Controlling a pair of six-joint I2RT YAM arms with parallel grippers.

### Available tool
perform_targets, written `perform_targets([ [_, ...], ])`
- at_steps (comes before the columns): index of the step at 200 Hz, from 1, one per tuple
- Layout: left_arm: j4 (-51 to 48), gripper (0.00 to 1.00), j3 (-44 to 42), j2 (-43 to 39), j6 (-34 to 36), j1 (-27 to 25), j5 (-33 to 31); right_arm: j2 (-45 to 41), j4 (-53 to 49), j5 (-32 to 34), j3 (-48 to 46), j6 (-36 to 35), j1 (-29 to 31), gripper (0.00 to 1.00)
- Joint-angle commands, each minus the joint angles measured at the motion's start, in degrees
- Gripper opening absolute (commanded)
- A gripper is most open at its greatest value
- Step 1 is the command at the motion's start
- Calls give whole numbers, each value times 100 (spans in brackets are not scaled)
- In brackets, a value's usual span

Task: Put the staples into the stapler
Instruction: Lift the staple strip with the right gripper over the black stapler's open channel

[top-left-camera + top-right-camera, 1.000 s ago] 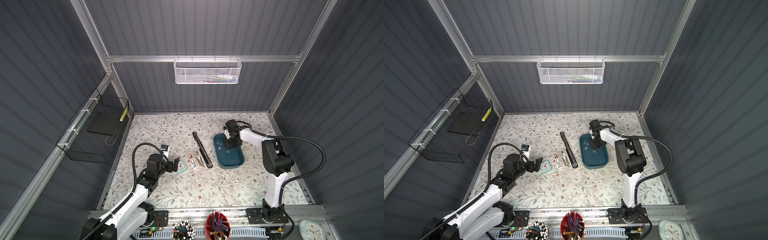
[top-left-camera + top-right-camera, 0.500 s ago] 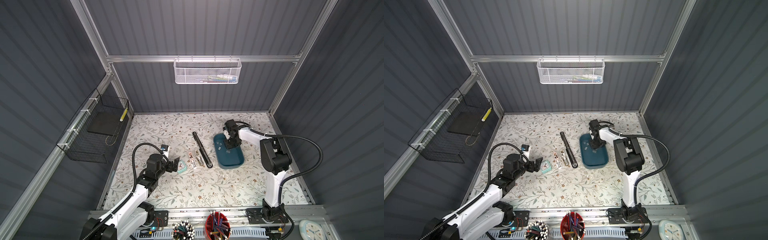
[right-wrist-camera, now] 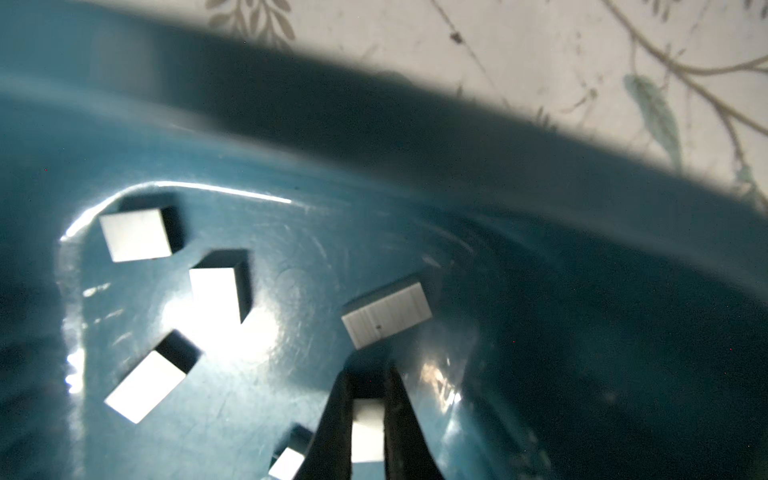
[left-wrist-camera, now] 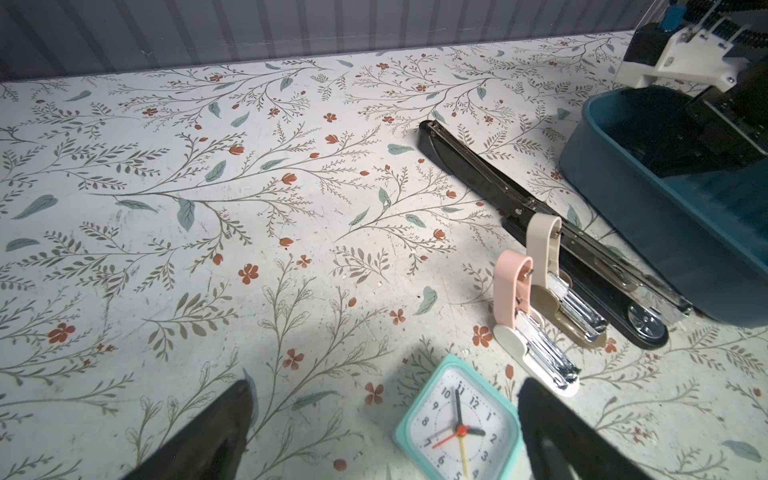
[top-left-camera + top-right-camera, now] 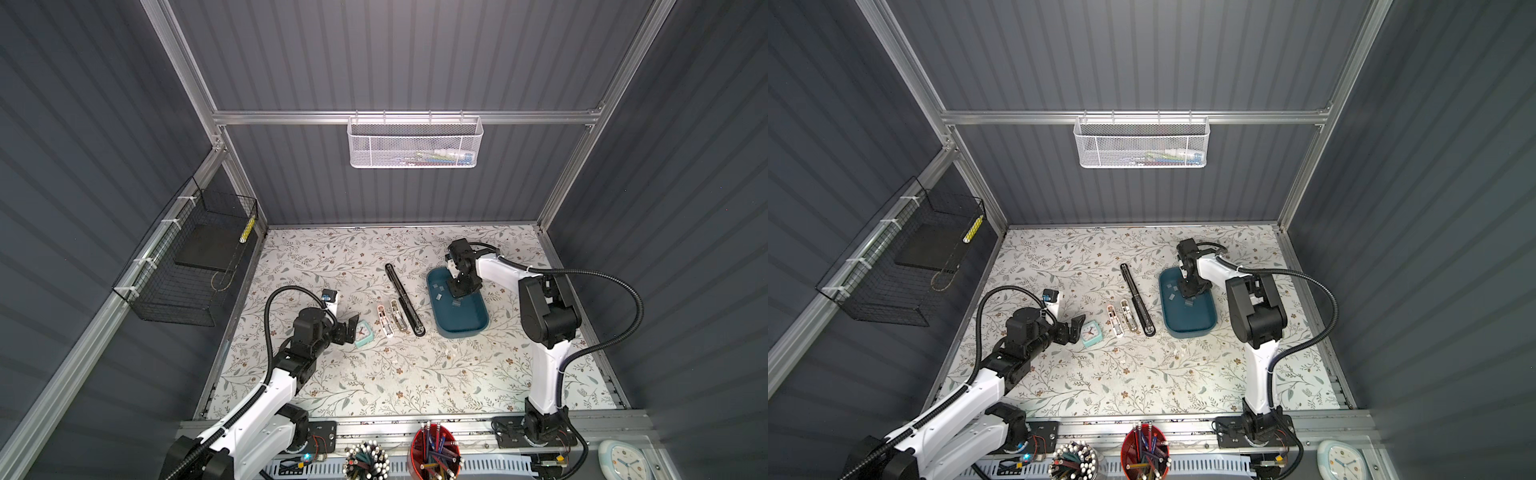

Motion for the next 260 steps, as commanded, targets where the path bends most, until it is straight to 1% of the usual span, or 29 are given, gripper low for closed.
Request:
perform_targets([
  [1, 98, 100, 148, -92, 102, 30, 47, 83, -133, 104, -19, 31, -2, 12],
  [33, 115, 100, 123, -127, 105, 30, 80, -253, -85, 83, -107, 84, 9, 11],
  [56, 124, 100, 104, -167, 96, 33, 115, -667, 30, 49, -265, 152, 9, 11],
  [75, 91, 100, 113, -205, 90, 29, 165, -1057, 223, -122, -486, 199, 21, 10],
  [93, 31, 100, 105, -269, 55, 29, 229, -1412, 403, -123, -716, 233, 119, 10],
  [116, -54, 100, 95, -398, -7, 29, 309, -1842, 639, -166, -982, 304, 371, 8],
  [136, -236, 100, 114, -577, -75, 29, 328, -2151, 905, 56, -1182, 360, 739, 7],
  [171, -559, 100, 59, -976, -283, 29, 100, -2525, 1652, -83, -1499, 618, 1430, 6],
  [195, -570, 100, -106, -1270, -353, 29, 13, -2637, 2226, -111, -1776, 808, 1849, 7],
  [219, -575, 100, -199, -1478, -394, 31, -110, -2700, 2815, -225, -2162, 1091, 2000, 7],
  [228, -569, 100, -220, -1507, -393, 30, -120, -2709, 2985, -154, -2326, 1256, 2046, 7],
  [260, -546, 100, -195, -1386, -405, 29, -103, -2669, 3148, -80, -2498, 1409, 2166, 6],
])
